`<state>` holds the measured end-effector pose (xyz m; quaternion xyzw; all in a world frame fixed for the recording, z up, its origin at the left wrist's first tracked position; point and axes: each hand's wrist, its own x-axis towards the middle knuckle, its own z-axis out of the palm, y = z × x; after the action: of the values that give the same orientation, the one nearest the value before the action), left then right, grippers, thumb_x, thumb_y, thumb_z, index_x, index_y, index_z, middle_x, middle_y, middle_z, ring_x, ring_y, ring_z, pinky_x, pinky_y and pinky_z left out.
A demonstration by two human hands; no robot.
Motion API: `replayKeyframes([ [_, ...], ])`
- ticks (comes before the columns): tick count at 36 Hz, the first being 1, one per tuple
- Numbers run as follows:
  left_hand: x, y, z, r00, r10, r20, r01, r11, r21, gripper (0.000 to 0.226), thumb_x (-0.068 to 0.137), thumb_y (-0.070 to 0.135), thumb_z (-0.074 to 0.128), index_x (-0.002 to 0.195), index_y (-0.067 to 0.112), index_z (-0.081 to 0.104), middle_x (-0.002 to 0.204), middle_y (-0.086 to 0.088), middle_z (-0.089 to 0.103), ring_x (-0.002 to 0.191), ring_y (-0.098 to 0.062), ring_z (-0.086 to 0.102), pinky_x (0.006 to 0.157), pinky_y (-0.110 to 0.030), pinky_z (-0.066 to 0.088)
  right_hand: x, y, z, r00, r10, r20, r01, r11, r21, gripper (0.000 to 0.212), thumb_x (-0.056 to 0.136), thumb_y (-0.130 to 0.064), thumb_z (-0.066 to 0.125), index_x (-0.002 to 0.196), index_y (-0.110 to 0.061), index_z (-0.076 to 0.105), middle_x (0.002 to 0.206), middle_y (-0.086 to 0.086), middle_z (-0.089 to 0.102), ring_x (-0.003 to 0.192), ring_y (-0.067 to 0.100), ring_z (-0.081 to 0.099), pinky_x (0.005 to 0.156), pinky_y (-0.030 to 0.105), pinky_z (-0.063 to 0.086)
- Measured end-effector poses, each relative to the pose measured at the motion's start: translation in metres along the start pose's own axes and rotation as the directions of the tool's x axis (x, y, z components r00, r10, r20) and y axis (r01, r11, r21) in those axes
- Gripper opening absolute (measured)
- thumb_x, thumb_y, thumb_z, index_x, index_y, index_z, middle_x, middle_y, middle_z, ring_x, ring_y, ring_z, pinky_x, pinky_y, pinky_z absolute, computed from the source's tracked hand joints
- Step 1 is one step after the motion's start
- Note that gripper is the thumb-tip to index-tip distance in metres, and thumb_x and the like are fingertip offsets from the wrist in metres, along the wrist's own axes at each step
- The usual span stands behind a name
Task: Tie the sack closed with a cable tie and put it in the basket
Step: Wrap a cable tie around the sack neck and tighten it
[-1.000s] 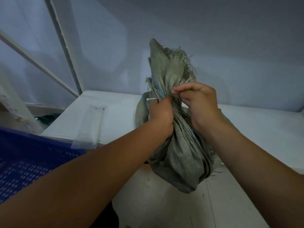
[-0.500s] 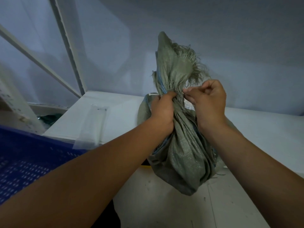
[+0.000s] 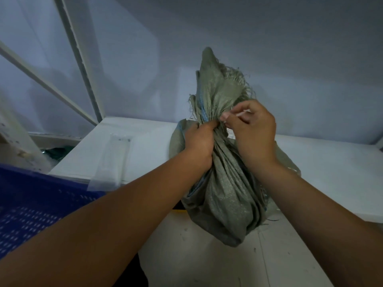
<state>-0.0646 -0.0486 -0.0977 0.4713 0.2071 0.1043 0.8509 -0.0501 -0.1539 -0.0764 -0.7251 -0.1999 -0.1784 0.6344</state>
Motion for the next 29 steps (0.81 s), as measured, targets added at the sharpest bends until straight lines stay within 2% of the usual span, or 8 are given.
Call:
replayKeyframes([
  [3, -0.003, 0.005, -0.002, 0.999, 0.008, -0.032, -0.004, 0.994, 0.111, 0.025, 0.094, 0.010, 0.067, 0.118, 0.004, 0.068, 0.105, -0.019, 0.075, 0.093, -0.033, 0.074, 0.078, -0.042, 0.064, 0.003, 0.002, -0.006, 0.968, -0.197, 0.156, 0.228, 0.949, -0.218, 0.005, 0.085, -0.015, 0.080, 0.085, -0.011, 0.077, 0.079, -0.005, 0.074, 0.074, 0.010, 0.071, 0.074, 0.033, 0.060],
  [9, -0.001, 0.012, -0.008, 0.996, 0.017, -0.084, -0.004, 0.988, 0.152, 0.029, 0.089, 0.007, 0.068, 0.118, 0.003, 0.070, 0.106, -0.020, 0.074, 0.095, -0.035, 0.073, 0.085, -0.046, 0.062, 0.002, 0.009, -0.006, 0.932, -0.170, 0.320, 0.239, 0.952, -0.191, 0.019, 0.082, -0.004, 0.081, 0.096, -0.016, 0.079, 0.089, -0.005, 0.076, 0.088, 0.008, 0.074, 0.090, 0.035, 0.060],
  [14, -0.003, 0.014, -0.011, 0.998, 0.062, -0.030, -0.054, 0.973, 0.224, 0.026, 0.094, 0.007, 0.061, 0.118, 0.003, 0.070, 0.107, -0.021, 0.074, 0.098, -0.035, 0.073, 0.088, -0.045, 0.061, 0.001, 0.011, -0.003, 0.916, -0.296, 0.271, 0.366, 0.894, -0.259, 0.012, 0.085, -0.006, 0.078, 0.096, -0.012, 0.082, 0.089, -0.002, 0.077, 0.082, 0.009, 0.072, 0.082, 0.029, 0.058],
  [17, -0.004, 0.012, -0.009, 0.992, 0.121, 0.038, -0.127, 0.938, 0.324, 0.024, 0.096, 0.010, 0.060, 0.116, 0.003, 0.073, 0.101, -0.018, 0.076, 0.089, -0.028, 0.075, 0.076, -0.035, 0.063, 0.001, 0.010, -0.004, 0.916, -0.337, 0.218, 0.388, 0.881, -0.270, 0.013, 0.087, -0.007, 0.077, 0.098, -0.011, 0.082, 0.091, -0.008, 0.076, 0.083, 0.006, 0.071, 0.081, 0.021, 0.057],
  [20, -0.004, 0.009, -0.008, 0.973, 0.202, 0.115, -0.232, 0.880, 0.415, 0.021, 0.097, 0.011, 0.060, 0.111, 0.002, 0.074, 0.083, -0.008, 0.074, 0.060, -0.003, 0.070, 0.051, -0.015, 0.052, 0.002, 0.013, -0.004, 0.902, -0.395, 0.175, 0.432, 0.848, -0.308, 0.016, 0.087, -0.007, 0.077, 0.103, -0.008, 0.081, 0.097, -0.003, 0.077, 0.087, 0.002, 0.070, 0.086, 0.015, 0.055],
  [23, -0.002, 0.006, -0.009, 0.940, 0.292, 0.174, -0.340, 0.807, 0.483, 0.018, 0.097, 0.007, 0.058, 0.101, 0.001, 0.074, 0.071, 0.003, 0.065, 0.046, 0.008, 0.057, 0.045, -0.008, 0.041, 0.006, 0.018, -0.004, 0.860, -0.472, 0.193, 0.509, 0.768, -0.389, 0.016, 0.088, -0.007, 0.076, 0.103, -0.005, 0.081, 0.097, 0.008, 0.079, 0.087, 0.017, 0.074, 0.085, 0.020, 0.054],
  [26, -0.008, 0.006, -0.008, 0.914, 0.334, 0.230, -0.405, 0.748, 0.525, 0.016, 0.095, 0.000, 0.054, 0.090, 0.001, 0.070, 0.073, -0.004, 0.066, 0.059, -0.002, 0.061, 0.057, -0.019, 0.048, 0.006, 0.020, -0.005, 0.814, -0.534, 0.230, 0.575, 0.683, -0.450, 0.015, 0.088, -0.004, 0.075, 0.102, -0.002, 0.080, 0.092, 0.013, 0.078, 0.083, 0.027, 0.072, 0.084, 0.024, 0.051],
  [29, -0.009, 0.005, -0.007, 0.895, 0.351, 0.273, -0.444, 0.746, 0.496, 0.021, 0.093, 0.000, 0.056, 0.108, 0.007, 0.069, 0.096, -0.011, 0.074, 0.090, -0.022, 0.071, 0.079, -0.034, 0.058, 0.006, 0.020, -0.007, 0.813, -0.538, 0.222, 0.572, 0.669, -0.475, 0.018, 0.088, -0.004, 0.074, 0.106, -0.001, 0.079, 0.094, 0.015, 0.078, 0.085, 0.030, 0.073, 0.082, 0.033, 0.057],
])
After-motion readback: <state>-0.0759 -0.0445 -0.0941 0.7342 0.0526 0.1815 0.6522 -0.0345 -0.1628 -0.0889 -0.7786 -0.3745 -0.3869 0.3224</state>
